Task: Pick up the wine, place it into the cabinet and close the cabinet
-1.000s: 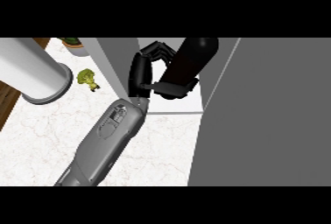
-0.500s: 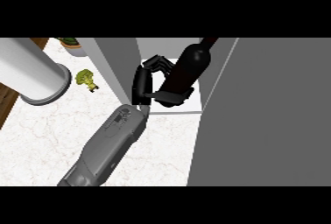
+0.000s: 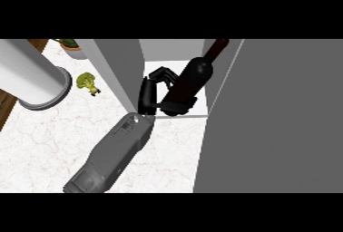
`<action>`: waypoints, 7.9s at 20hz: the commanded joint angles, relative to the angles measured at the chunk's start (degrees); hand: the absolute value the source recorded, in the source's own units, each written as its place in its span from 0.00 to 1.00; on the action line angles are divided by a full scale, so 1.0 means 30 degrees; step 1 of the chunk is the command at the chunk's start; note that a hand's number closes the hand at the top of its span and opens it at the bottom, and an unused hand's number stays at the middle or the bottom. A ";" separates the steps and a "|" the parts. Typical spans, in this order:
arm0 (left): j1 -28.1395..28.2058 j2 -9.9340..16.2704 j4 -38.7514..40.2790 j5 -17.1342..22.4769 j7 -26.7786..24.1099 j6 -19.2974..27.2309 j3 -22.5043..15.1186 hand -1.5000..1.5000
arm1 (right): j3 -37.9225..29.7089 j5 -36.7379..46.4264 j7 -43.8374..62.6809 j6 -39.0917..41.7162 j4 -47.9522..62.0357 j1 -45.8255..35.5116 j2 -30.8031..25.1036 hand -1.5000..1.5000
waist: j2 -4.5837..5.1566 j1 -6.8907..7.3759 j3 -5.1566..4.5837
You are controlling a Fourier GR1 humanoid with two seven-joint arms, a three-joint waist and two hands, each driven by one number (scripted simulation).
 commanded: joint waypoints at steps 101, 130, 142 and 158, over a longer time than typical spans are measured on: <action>-0.5022 -0.0015 0.9524 0.7659 -0.2061 -0.1871 0.3994 1.00 | 0.0178 -0.2335 -0.2189 0.1321 0.1296 -0.0033 0.1614 0.00 | 0.0828 -0.2724 -0.0038; -0.6653 0.2063 1.2168 0.4574 -0.0118 0.2328 0.1499 1.00 | -0.0491 -0.2964 -0.2535 0.2045 0.0848 0.0313 0.1190 0.00 | 0.1231 -0.2468 -0.0015; -0.6086 0.2287 1.2158 0.3853 0.0973 0.2056 0.0903 0.00 | -0.0014 -0.2828 -0.2651 0.2032 0.0833 0.0229 0.1549 0.00 | 0.1288 -0.2541 -0.0080; -0.6011 0.3246 1.2093 0.3533 0.0300 0.0368 0.0646 0.00 | 0.0277 -0.2526 -0.2812 0.2018 0.0684 0.0242 0.1634 0.00 | 0.1149 -0.2151 -0.0085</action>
